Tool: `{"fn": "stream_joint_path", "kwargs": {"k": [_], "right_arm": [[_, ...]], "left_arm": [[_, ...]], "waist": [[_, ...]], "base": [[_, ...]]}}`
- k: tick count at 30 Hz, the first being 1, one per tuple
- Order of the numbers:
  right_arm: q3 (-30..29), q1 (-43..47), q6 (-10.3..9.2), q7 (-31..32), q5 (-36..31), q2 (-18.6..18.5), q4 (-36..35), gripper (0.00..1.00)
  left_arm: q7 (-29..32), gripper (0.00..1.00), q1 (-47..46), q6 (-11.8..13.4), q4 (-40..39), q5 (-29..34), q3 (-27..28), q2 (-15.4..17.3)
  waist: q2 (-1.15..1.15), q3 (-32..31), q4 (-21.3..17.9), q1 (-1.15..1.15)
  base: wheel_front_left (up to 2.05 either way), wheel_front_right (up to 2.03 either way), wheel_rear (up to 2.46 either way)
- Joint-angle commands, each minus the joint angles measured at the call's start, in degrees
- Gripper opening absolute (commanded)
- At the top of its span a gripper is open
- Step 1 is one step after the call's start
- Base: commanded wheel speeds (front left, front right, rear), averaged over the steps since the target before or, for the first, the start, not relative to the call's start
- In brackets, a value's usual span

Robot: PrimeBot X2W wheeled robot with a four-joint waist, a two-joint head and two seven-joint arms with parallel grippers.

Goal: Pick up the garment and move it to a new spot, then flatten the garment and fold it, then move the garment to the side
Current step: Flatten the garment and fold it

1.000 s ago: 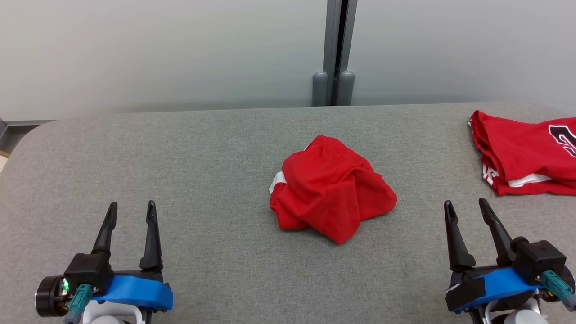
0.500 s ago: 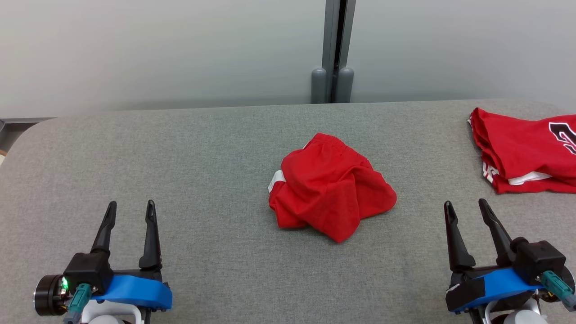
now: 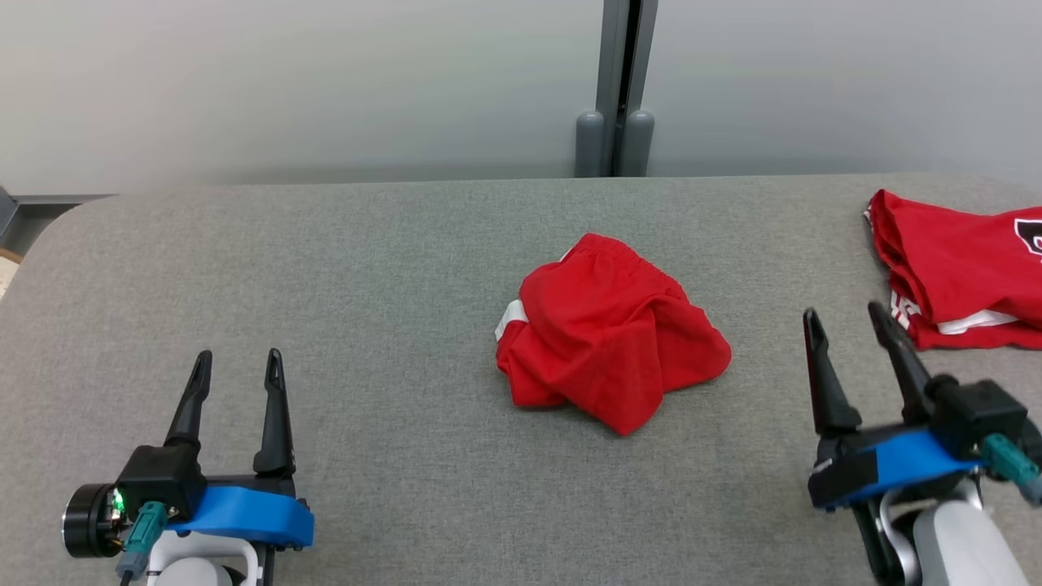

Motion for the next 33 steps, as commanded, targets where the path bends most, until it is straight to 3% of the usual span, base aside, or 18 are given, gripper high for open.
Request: {"fn": "stream_joint_path", "kwargs": {"k": [1, 8, 16, 25, 33], "right_arm": [[0.45, -2.24, 0.00, -0.38, -0.22, -0.84, 0.43, 1.00], [1.87, -11.49, 0.00, 0.34, -0.46, -3.70, 6.09, 1.00], [3.50, -18.22, 0.00, 0.19, -0.14, -5.68, 19.58, 1.00], [6.30, -20.55, 0.00, -1.70, 0.95, -4.64, 34.90, 1.00], [9.47, -20.50, 0.00, -2.84, 1.63, -2.65, 42.33, 1.00]], "left_arm": [[-0.25, 1.00, -0.90, -0.21, 0.01, 0.17, 0.37, 0.01], [-0.25, 1.00, -2.75, -0.62, -0.20, 0.79, 0.18, -0.90], [-0.25, 1.00, -5.10, -1.22, 0.00, 1.29, -0.08, -2.27], [-0.25, 1.00, -6.32, -1.73, 0.36, 1.81, 0.34, -3.18], [-0.25, 1.00, -7.27, -2.20, 0.82, 2.30, 0.65, -3.75]], "waist": [[0.00, 0.43, 0.41, 0.00], [0.00, 2.96, 2.45, 0.00], [0.00, 5.87, 5.50, 0.00], [0.00, 8.19, 7.09, 0.00], [0.00, 8.50, 7.35, 0.00]], "base": [[0.00, 0.00, 0.00], [0.00, 0.00, 0.00], [0.00, 0.00, 0.00], [0.00, 0.00, 0.00], [0.00, 0.00, 0.00]]}}
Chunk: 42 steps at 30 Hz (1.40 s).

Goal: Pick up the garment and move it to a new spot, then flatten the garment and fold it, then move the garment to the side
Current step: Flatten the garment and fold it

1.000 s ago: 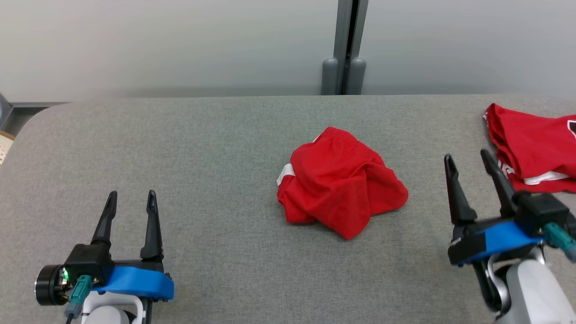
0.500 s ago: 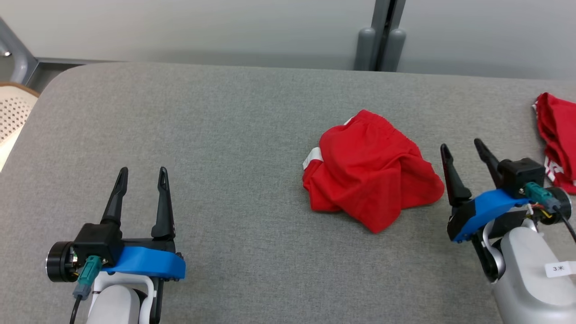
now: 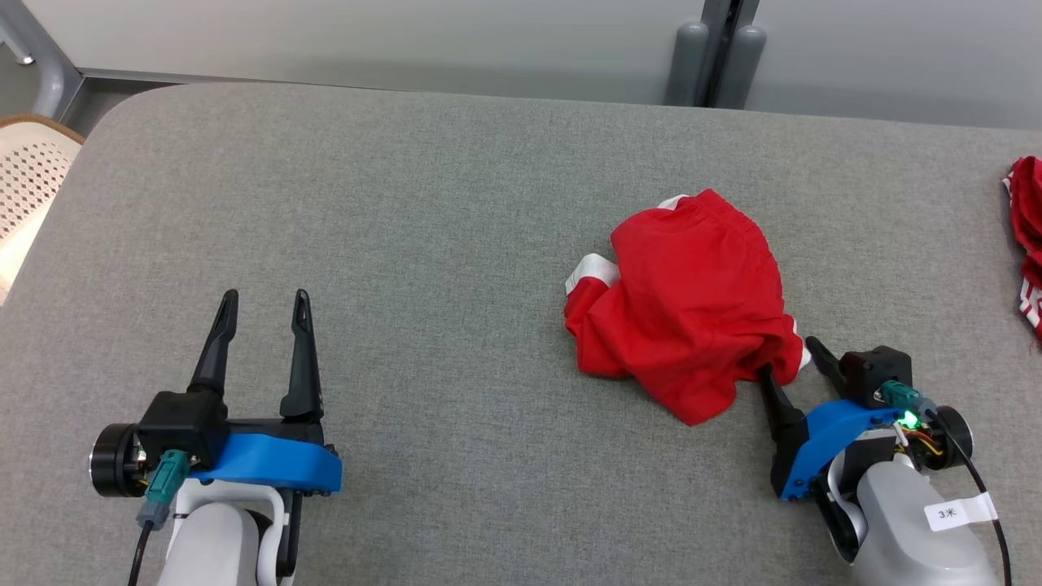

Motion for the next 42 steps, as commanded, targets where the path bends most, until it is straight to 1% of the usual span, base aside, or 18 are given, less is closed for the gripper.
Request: {"fn": "stream_joint_path", "kwargs": {"k": [1, 3, 4, 5, 6, 10, 13, 23, 27, 29, 36, 42], "right_arm": [[1.00, -0.20, 0.00, -0.01, 0.32, 0.56, 1.63, 1.00], [1.90, -0.08, 0.01, -0.11, 0.85, 1.09, 2.30, 1.00], [2.24, -0.23, 0.01, -0.13, 1.14, 1.25, 2.40, 0.73], [2.64, -0.35, 0.01, -0.16, 1.51, 1.34, 2.39, 0.18], [2.80, -0.51, 0.01, -0.19, 1.97, 1.44, 1.81, 0.00], [2.32, -0.25, 0.00, -0.31, 3.32, 0.33, -1.28, 0.00], [0.66, 0.68, 0.00, -0.38, 3.96, -1.21, -3.46, 0.00], [-10.58, 4.63, 0.00, -0.41, 3.72, -8.92, -10.92, 0.00], [-12.58, 5.68, 0.00, -0.41, 3.22, -9.53, -13.71, 0.00], [-13.03, 6.31, 0.00, -0.41, 4.69, -7.90, -15.65, 0.00], [-6.21, 9.29, 0.00, -0.41, 6.64, -4.66, -22.15, 0.00], [2.89, 11.41, 0.00, 0.06, 8.64, -1.84, -25.99, 0.00]], "left_arm": [[-0.25, 1.00, -1.06, -0.29, 0.18, 0.37, 0.28, -0.11], [-0.25, 1.00, -1.09, -0.45, 0.36, 0.50, 0.38, -0.23], [-0.25, 1.00, -1.12, -0.42, 0.44, 0.53, 0.44, -0.28], [-0.25, 1.00, -1.08, -0.41, 0.53, 0.57, 0.54, -0.31], [-0.25, 1.00, -0.94, -0.43, 0.57, 0.62, 0.66, -0.37], [-0.25, 1.00, 0.00, -0.69, 0.81, 0.70, 1.23, -0.43], [-0.25, 1.00, 0.59, -0.84, 0.90, 0.84, 1.67, -0.36], [-0.25, 1.00, 1.74, -1.30, 1.38, 1.11, 1.86, -0.78], [-0.25, 1.00, 2.15, -1.42, 1.65, 1.20, 2.00, -0.80], [-0.26, 1.00, 2.47, -1.45, 1.73, 1.24, 2.17, -0.82], [-0.25, 1.00, 3.61, -1.60, 1.76, 1.27, 2.35, -0.99], [-0.25, 1.00, 3.89, -1.85, 1.54, 1.23, 2.66, -1.08]], "waist": [[0.00, -0.14, -0.08, -0.01], [0.00, -0.29, -0.20, -0.01], [0.00, -0.38, -0.26, -0.01], [0.00, -0.51, -0.37, -0.01], [0.00, -0.70, -0.56, -0.01], [0.00, -1.59, -1.52, -0.01], [0.00, -2.54, -2.53, -0.01], [0.00, -5.20, -4.88, -0.01], [0.00, -6.04, -5.17, -0.01], [0.00, -6.58, -5.37, -0.01], [0.00, -8.14, -5.40, -0.01], [0.00, -8.82, -4.59, -0.01]], "base": [[0.00, 0.00, 0.00], [0.00, 0.00, 0.00], [0.00, 0.00, 0.00], [0.00, 0.00, 0.00], [0.00, 0.00, 0.00], [0.00, 0.00, 0.00], [0.00, 0.00, 0.00], [0.00, 0.00, 0.00], [0.00, 0.00, 0.00], [0.00, 0.00, 0.00], [0.00, 0.00, 0.00], [0.00, 0.00, 0.00]]}}
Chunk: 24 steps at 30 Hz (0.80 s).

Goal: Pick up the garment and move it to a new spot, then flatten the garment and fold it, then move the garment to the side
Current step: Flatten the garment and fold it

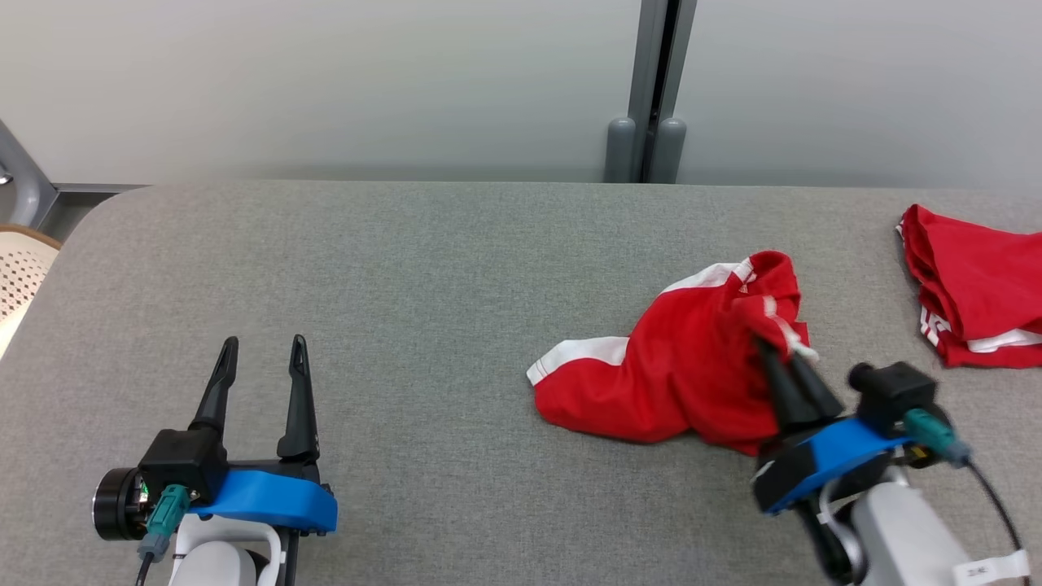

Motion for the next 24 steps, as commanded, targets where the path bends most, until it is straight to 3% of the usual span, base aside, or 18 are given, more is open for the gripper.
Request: {"fn": "stream_joint_path", "kwargs": {"k": [1, 11, 19, 20, 21, 22, 24], "right_arm": [[2.22, 0.81, 0.00, 0.34, 0.58, 0.65, -0.92, 0.00], [20.99, 0.00, 0.00, 1.41, 3.88, 5.09, -1.72, 0.00], [35.61, -2.41, 0.00, 0.61, 6.07, 6.73, 3.19, 0.00], [37.07, -2.74, 0.00, 0.57, 6.16, 6.82, 4.11, 0.36], [38.03, -3.05, 0.00, 0.37, 6.64, 6.85, 4.66, 0.88], [38.65, -3.35, 0.00, 0.26, 7.09, 6.86, 5.19, 1.00], [38.66, -4.05, 0.00, -0.14, 7.83, 6.89, 5.39, 1.00]], "left_arm": [[-0.25, 1.00, 0.34, -0.26, -0.13, 0.16, 0.25, 0.04], [-0.25, 1.00, 0.24, -0.12, -0.36, 0.14, 0.83, -0.18], [-0.26, 1.00, -0.10, 0.13, -0.68, -0.11, 0.55, -0.56], [-0.25, 1.00, -0.14, 0.13, -0.66, -0.18, 0.57, -0.58], [-0.25, 1.00, -0.17, 0.14, -0.64, -0.22, 0.63, -0.61], [-0.25, 1.00, -0.22, 0.13, -0.60, -0.29, 0.70, -0.64], [-0.25, 1.00, -0.22, 0.17, -0.61, -0.44, 1.01, -0.70]], "waist": [[-0.01, -0.06, 0.23, 0.00], [-0.01, -0.19, 2.24, 0.00], [-0.01, 0.50, 3.62, 0.00], [-0.01, 0.56, 3.68, 0.00], [-0.01, 0.62, 3.71, 0.00], [-0.01, 0.65, 3.71, 0.00], [-0.01, 0.71, 3.51, 0.00]], "base": [[0.00, 0.00, 0.00], [0.00, 0.00, 0.00], [0.00, 0.00, 0.00], [0.00, 0.00, 0.00], [0.00, 0.00, 0.00], [0.00, 0.00, 0.00], [0.00, 0.00, 0.00]]}}
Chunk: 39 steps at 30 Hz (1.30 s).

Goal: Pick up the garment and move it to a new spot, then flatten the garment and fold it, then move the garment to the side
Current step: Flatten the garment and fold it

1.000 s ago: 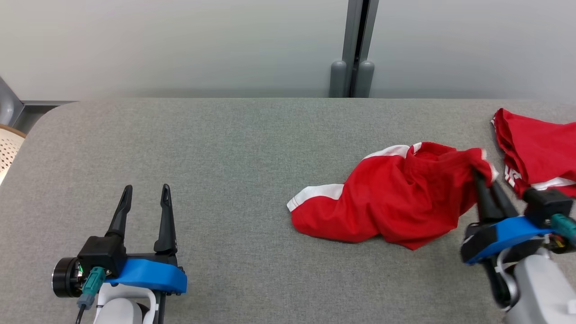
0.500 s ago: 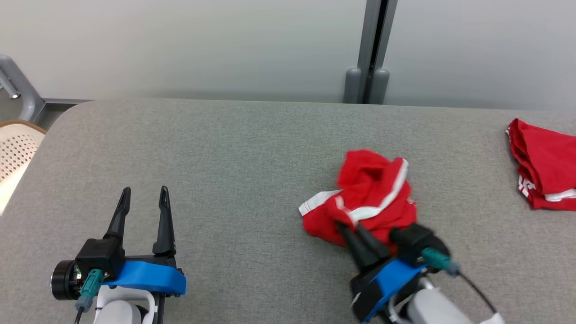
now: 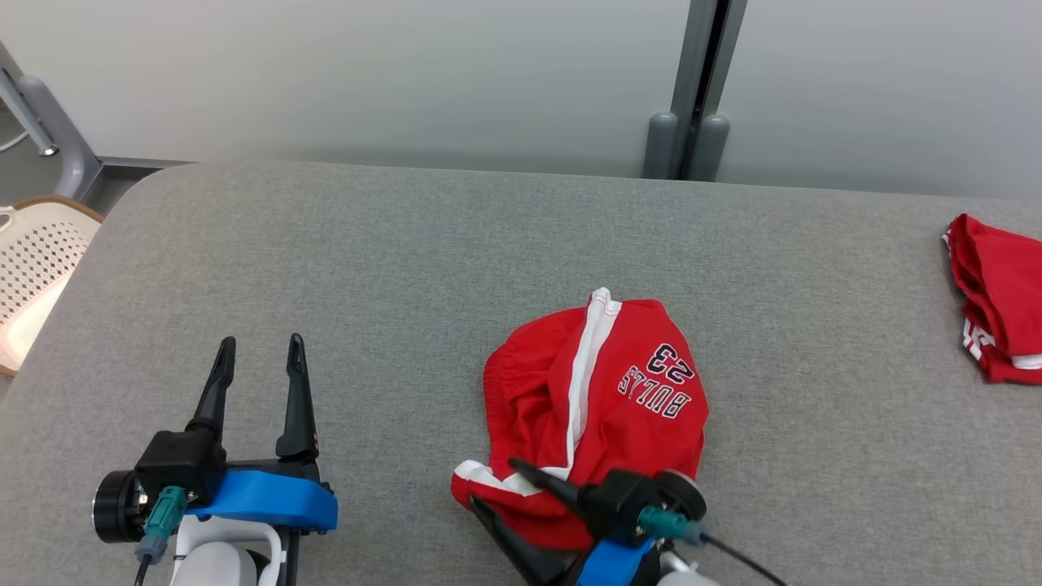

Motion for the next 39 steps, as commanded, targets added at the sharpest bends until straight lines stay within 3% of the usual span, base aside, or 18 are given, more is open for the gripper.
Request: {"fn": "stream_joint_path", "kwargs": {"k": [1, 7, 18, 29, 39], "right_arm": [[-0.89, -1.37, 0.00, -0.52, 0.57, 0.04, -0.17, 1.00], [-9.11, -2.50, 0.00, -0.77, -2.06, -1.85, -2.71, 1.00], [-25.83, 3.44, 0.00, -0.80, -8.49, -6.07, -9.59, 1.00], [-43.78, 12.66, 0.00, -0.80, -13.34, -3.90, -13.84, 1.00], [-48.27, 15.12, 0.00, -0.72, -16.12, -1.92, -15.46, 1.00]], "left_arm": [[-0.25, 1.00, -0.42, 0.21, -0.14, -0.36, 0.58, -0.03], [-0.25, 1.00, 0.24, 0.40, -0.59, 0.08, 1.21, -0.05], [-0.25, 1.00, 0.90, 0.39, -1.20, 0.41, 1.77, -0.18], [-0.25, 1.00, 1.55, 0.08, -1.45, 0.88, 2.14, -0.21], [-0.25, 1.00, 1.91, 0.34, -1.41, 1.06, 2.31, -0.29]], "waist": [[0.00, 0.03, -0.33, 0.01], [0.00, 0.11, -1.76, 0.01], [0.00, 0.08, -3.31, 0.01], [0.00, -0.05, -3.66, 0.01], [0.00, 0.12, -4.09, 0.01]], "base": [[0.00, 0.00, 0.00], [0.00, 0.00, 0.00], [0.00, 0.00, 0.00], [0.00, 0.00, 0.00], [0.00, 0.00, 0.00]]}}
